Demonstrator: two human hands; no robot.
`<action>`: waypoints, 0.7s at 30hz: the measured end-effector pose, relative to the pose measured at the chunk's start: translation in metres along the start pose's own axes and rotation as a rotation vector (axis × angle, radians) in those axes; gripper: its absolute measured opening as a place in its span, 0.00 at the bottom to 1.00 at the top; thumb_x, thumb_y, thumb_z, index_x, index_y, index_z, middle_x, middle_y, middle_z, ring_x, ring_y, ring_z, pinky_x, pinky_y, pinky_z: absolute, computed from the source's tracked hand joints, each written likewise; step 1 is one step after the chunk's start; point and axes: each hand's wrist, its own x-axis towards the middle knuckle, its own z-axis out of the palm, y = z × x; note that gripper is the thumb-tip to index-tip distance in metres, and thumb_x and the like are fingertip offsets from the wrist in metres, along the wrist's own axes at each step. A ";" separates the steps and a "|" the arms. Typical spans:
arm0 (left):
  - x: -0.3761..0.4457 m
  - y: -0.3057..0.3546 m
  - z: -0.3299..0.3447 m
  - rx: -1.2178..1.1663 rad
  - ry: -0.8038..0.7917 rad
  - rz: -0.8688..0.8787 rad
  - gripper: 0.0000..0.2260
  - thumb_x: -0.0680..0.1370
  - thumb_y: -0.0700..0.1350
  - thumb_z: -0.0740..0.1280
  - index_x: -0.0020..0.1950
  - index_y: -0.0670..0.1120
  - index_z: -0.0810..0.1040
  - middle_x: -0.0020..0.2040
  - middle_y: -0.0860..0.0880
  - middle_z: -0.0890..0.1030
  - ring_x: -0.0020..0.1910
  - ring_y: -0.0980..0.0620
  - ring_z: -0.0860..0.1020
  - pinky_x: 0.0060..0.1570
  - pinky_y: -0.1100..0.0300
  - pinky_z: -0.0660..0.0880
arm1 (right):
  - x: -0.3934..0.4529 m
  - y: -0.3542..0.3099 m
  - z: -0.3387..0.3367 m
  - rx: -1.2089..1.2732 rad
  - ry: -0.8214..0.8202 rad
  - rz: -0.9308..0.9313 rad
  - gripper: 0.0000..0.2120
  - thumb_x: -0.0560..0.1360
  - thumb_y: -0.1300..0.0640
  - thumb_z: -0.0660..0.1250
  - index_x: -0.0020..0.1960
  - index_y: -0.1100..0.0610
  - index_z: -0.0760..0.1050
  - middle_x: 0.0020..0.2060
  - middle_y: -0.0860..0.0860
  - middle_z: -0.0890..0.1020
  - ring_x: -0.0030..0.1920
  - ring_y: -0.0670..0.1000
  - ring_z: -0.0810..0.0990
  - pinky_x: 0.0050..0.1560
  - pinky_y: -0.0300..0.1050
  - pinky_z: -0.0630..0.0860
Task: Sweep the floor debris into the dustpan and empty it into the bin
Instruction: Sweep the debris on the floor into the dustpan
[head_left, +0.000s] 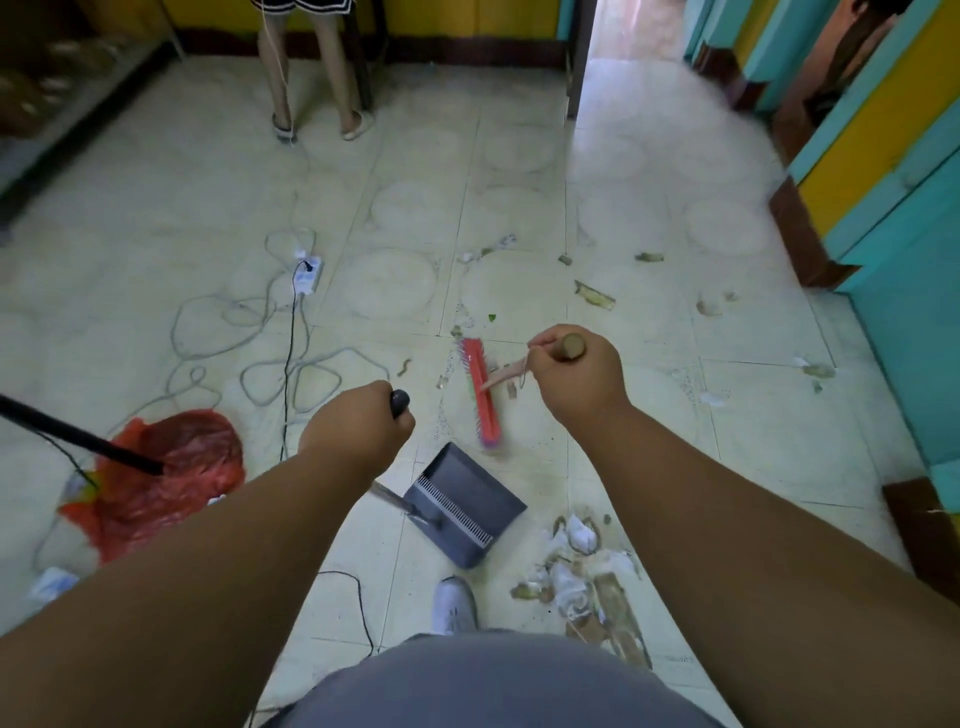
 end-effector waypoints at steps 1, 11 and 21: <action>0.007 -0.011 -0.003 -0.004 -0.022 0.007 0.07 0.78 0.50 0.58 0.42 0.49 0.69 0.35 0.49 0.74 0.36 0.48 0.74 0.35 0.57 0.70 | 0.007 -0.006 0.012 0.002 -0.017 0.003 0.06 0.74 0.62 0.66 0.43 0.58 0.82 0.34 0.48 0.81 0.36 0.47 0.79 0.39 0.40 0.77; 0.040 -0.074 -0.018 0.058 -0.075 0.095 0.08 0.77 0.50 0.61 0.39 0.49 0.70 0.35 0.50 0.73 0.37 0.48 0.73 0.35 0.58 0.66 | 0.042 -0.039 0.089 -0.106 -0.363 -0.031 0.07 0.73 0.64 0.65 0.44 0.60 0.82 0.32 0.47 0.79 0.30 0.42 0.73 0.30 0.34 0.68; 0.076 -0.094 -0.030 0.017 -0.009 -0.109 0.06 0.77 0.51 0.60 0.44 0.50 0.71 0.36 0.52 0.74 0.39 0.47 0.74 0.34 0.58 0.67 | 0.104 -0.059 0.127 0.002 -0.280 0.069 0.10 0.69 0.58 0.64 0.43 0.65 0.77 0.38 0.66 0.81 0.32 0.52 0.74 0.33 0.47 0.75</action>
